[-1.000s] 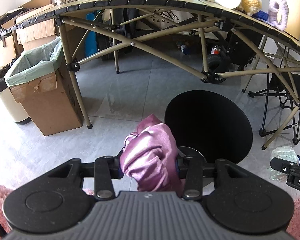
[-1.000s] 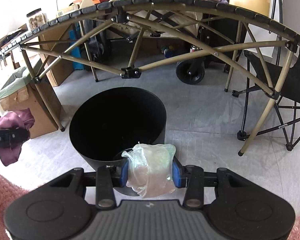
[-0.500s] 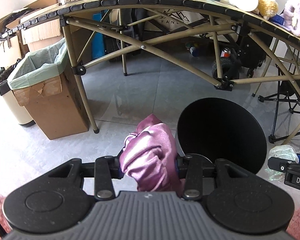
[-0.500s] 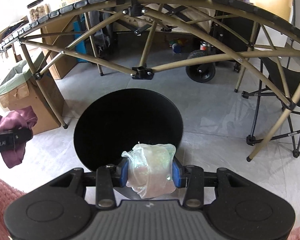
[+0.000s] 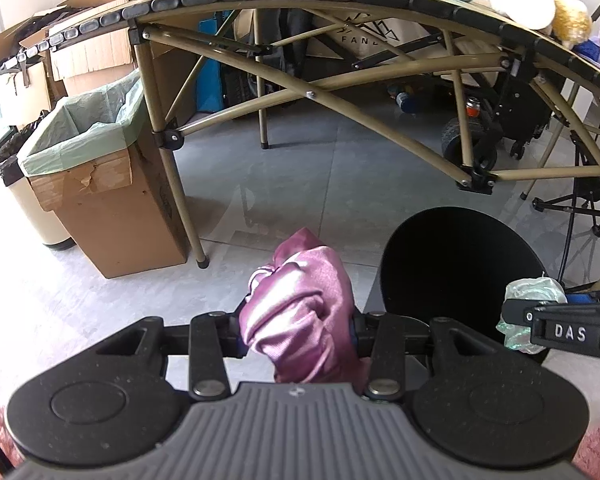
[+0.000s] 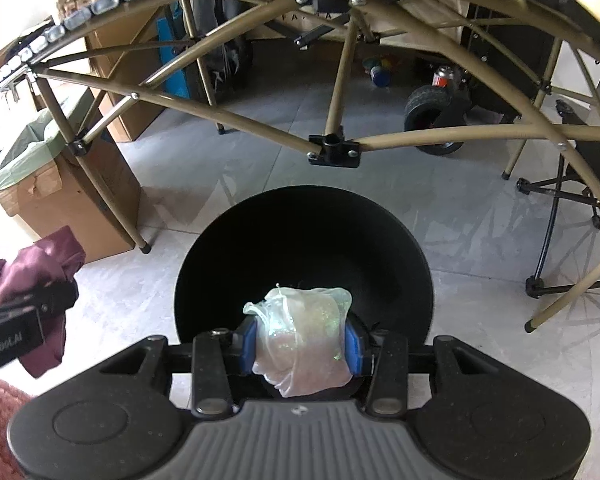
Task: Collect trash
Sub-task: 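Carry the plastic bag and scrunchie in both tools down over the black bin, then open the right tool to drop the plastic bag into the bin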
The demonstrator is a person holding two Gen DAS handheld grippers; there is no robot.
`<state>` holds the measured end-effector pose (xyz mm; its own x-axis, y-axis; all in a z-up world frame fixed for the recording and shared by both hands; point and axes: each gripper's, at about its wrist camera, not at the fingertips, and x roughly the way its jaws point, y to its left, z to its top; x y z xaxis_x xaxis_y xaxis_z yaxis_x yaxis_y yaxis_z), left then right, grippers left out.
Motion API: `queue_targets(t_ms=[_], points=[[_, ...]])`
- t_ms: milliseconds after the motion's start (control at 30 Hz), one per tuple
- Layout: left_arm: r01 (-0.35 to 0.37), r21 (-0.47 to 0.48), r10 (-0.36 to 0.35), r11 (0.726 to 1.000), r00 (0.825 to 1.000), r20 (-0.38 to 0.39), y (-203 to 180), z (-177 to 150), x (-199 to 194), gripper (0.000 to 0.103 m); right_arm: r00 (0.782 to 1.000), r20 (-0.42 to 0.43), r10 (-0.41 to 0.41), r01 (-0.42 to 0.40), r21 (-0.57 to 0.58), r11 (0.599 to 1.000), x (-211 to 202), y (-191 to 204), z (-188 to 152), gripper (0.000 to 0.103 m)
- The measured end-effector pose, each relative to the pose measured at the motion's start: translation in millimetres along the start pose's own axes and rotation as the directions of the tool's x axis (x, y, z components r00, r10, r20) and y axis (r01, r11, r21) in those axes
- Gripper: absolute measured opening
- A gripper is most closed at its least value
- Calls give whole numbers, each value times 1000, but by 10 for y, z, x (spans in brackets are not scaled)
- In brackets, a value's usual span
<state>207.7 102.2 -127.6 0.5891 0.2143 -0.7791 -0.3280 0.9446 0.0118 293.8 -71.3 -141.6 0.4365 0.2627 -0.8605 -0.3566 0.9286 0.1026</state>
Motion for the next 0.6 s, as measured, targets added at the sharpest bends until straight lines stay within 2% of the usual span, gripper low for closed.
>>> queue_targets(t_ms=[300,600], points=[[-6,-7,6,1000,1000,-4,34,78,83,42,996,-89,-6,11,51,999,298,15,237,41],[-13,-8,13,1000,1000,-6,26,148,162,42,986,-164,4,11,89,996,528,17,307,41]])
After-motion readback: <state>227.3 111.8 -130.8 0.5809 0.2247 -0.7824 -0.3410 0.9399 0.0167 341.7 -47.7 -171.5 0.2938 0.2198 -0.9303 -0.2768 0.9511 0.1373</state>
